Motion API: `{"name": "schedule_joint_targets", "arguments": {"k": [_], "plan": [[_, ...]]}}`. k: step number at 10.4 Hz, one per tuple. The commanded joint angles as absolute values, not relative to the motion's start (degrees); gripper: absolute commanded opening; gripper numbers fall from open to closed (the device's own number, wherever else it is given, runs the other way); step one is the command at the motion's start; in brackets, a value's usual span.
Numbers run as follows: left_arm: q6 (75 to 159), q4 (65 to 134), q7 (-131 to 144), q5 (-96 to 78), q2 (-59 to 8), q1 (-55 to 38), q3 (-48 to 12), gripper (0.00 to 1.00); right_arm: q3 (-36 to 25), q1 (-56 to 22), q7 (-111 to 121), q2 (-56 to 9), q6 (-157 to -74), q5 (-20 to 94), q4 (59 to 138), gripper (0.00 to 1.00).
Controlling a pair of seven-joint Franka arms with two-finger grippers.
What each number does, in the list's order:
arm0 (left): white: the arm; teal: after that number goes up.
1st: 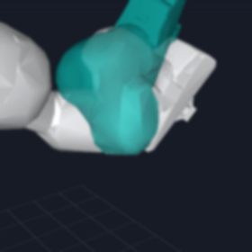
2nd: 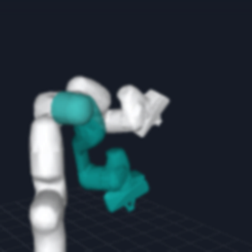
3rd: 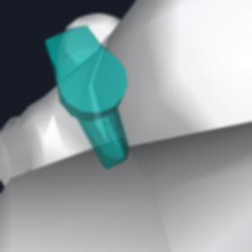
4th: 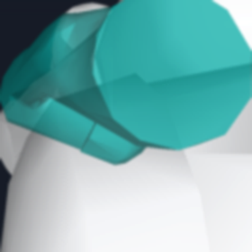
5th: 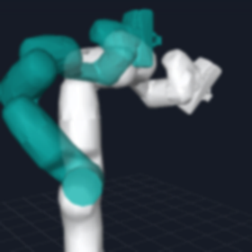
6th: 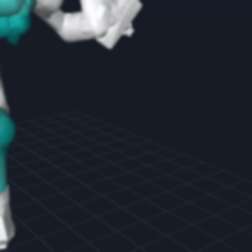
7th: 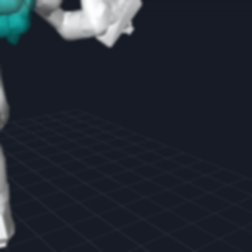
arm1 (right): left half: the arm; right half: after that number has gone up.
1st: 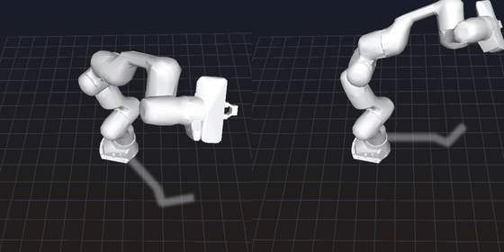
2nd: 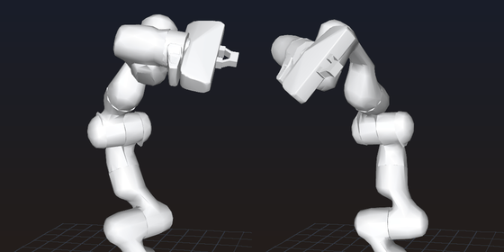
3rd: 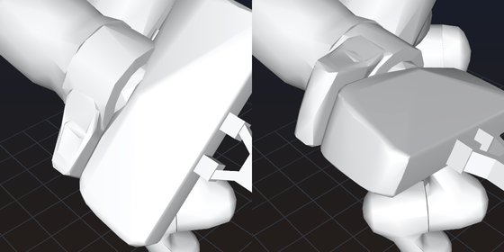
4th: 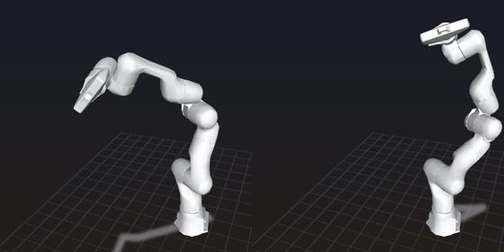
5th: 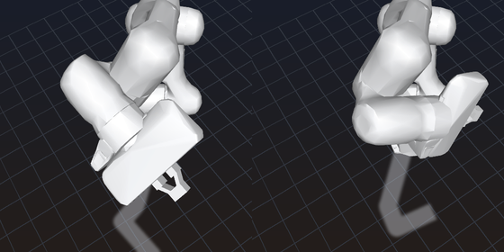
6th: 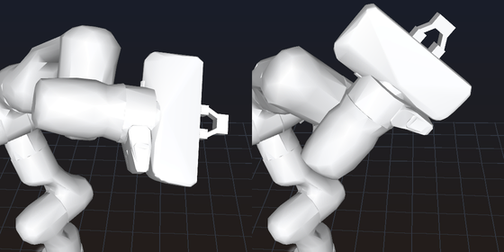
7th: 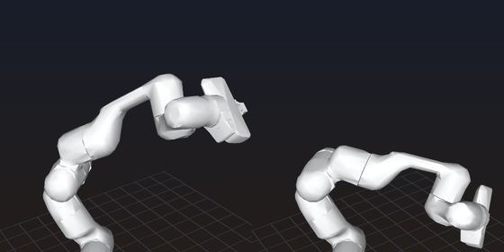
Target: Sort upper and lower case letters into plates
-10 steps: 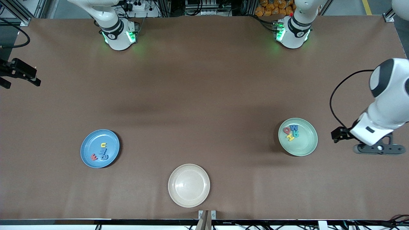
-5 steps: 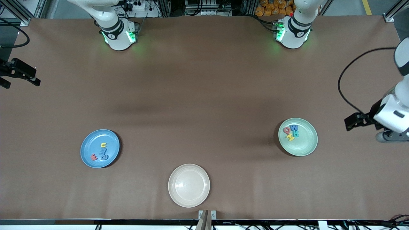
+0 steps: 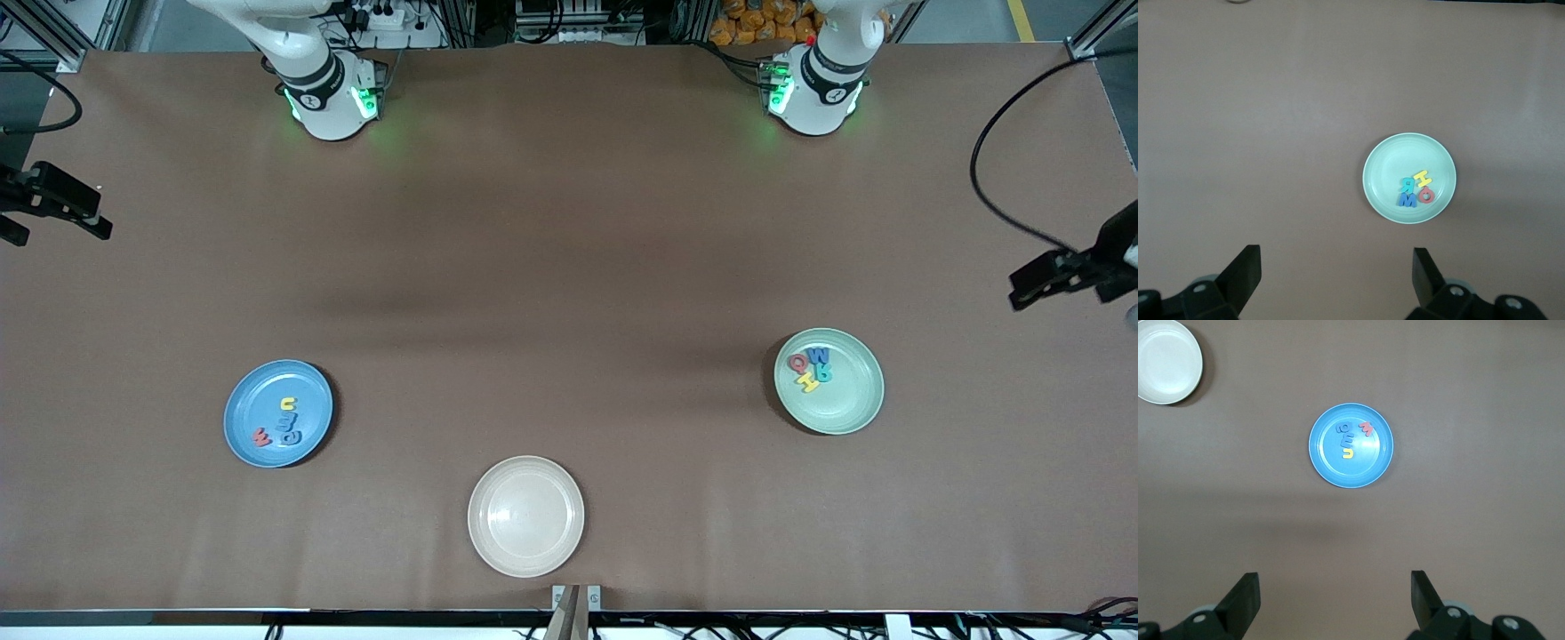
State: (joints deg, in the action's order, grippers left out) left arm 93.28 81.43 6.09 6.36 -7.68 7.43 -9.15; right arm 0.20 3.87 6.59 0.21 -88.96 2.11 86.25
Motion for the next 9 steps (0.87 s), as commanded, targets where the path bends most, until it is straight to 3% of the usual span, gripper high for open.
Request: {"name": "schedule_joint_targets", "arguments": {"k": [1, 4, 9], "plan": [[90.6, 82.8, 5.7, 0.8, -3.1, 4.5, -4.6, 1.0, 0.6, 4.6, 6.9, 1.0, -88.1, 2.6, 86.4, 1.0], [88.9, 85.4, 6.1, 0.8, 0.4, 1.4, -2.5, 1.0, 0.3, 4.7, 6.9, 1.1, -86.7, 2.5, 86.4, 1.0], [87.5, 85.1, 6.0, 0.2, 0.4, -0.3, 0.1, 1.0, 0.4, 4.7, 7.1, 1.1, -86.7, 2.1, 86.4, 1.0]]}}
